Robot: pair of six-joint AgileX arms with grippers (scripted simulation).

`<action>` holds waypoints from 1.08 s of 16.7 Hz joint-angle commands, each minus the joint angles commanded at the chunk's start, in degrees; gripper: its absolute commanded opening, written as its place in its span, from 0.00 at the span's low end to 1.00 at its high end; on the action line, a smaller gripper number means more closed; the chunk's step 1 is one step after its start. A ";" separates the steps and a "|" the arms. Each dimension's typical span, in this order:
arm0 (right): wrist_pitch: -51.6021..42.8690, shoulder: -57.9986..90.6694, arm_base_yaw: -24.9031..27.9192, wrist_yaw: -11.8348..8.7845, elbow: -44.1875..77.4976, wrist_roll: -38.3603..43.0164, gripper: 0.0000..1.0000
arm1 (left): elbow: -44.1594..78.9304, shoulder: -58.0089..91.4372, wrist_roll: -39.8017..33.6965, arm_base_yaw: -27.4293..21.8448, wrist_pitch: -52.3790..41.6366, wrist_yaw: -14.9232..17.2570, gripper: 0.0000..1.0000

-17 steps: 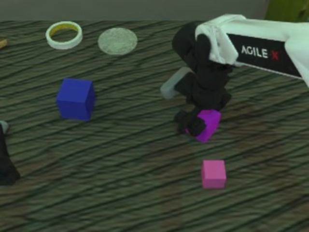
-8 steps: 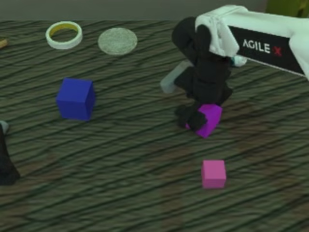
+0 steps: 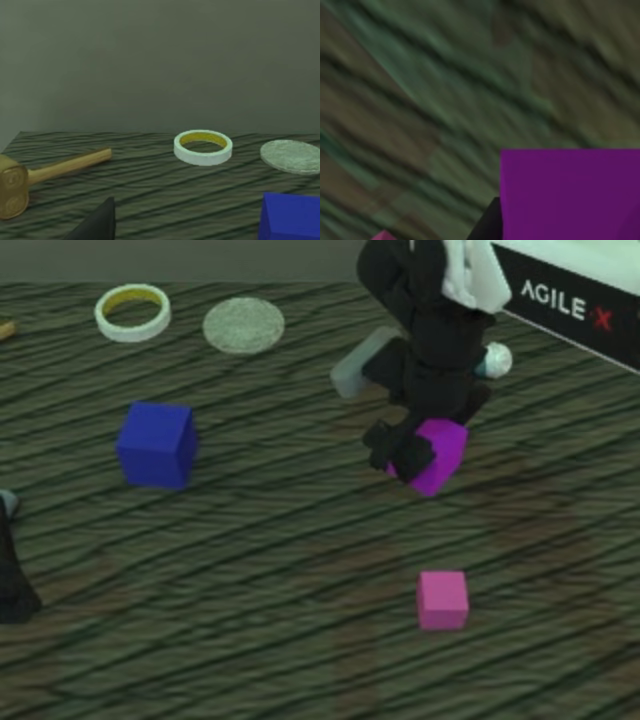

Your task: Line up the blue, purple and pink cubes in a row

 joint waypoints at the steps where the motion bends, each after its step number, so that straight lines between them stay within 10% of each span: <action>1: 0.00 0.00 0.00 0.00 0.00 0.00 0.00 | 0.00 0.00 0.00 0.00 0.00 0.00 1.00; 18: 4.49 -14.44 16.07 -0.43 -19.29 -22.52 0.00 | 0.00 0.00 0.00 0.00 0.00 0.00 1.00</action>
